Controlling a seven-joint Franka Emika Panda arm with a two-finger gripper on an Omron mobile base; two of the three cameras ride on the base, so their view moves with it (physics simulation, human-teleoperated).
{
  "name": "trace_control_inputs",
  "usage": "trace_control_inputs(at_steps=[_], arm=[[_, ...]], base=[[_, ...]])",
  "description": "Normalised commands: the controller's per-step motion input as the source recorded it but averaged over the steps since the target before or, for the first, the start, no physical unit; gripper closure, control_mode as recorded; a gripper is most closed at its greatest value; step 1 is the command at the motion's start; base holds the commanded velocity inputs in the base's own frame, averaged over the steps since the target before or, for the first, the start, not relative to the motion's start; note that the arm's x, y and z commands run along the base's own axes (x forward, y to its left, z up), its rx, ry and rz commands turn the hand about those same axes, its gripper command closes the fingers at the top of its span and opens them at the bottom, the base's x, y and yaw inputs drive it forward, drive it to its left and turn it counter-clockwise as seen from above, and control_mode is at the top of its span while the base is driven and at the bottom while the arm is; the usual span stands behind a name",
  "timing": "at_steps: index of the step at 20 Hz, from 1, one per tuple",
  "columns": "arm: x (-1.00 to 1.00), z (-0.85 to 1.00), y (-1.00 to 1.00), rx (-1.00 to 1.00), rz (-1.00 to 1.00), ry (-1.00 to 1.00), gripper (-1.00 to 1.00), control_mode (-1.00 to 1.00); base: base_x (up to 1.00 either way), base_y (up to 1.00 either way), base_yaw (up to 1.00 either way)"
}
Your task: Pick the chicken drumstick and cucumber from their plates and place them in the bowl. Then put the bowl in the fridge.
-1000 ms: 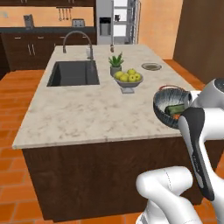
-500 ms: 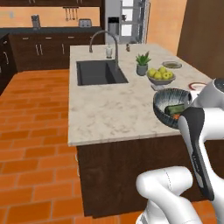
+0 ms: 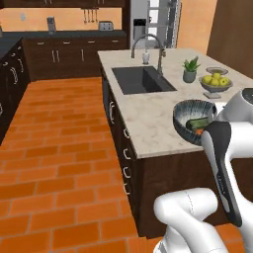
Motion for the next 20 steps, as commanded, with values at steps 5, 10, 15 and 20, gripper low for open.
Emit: trace_control_inputs(at_steps=[5, 10, 15, 20], arm=[[0.0, 0.0, 0.0, 0.0, 0.0, 0.0, 1.0, 1.0], [0.0, 0.0, 0.0, 0.0, 0.0, 0.0, 1.0, 1.0], [0.0, 0.0, 0.0, 0.0, 0.0, 0.0, 1.0, 1.0], [0.0, 0.0, 0.0, 0.0, 0.0, 0.0, 1.0, 1.0]], base=[[0.0, 1.0, -0.09], [0.0, 1.0, -0.1], [0.15, 1.0, -0.13], [0.69, 1.0, -0.14]])
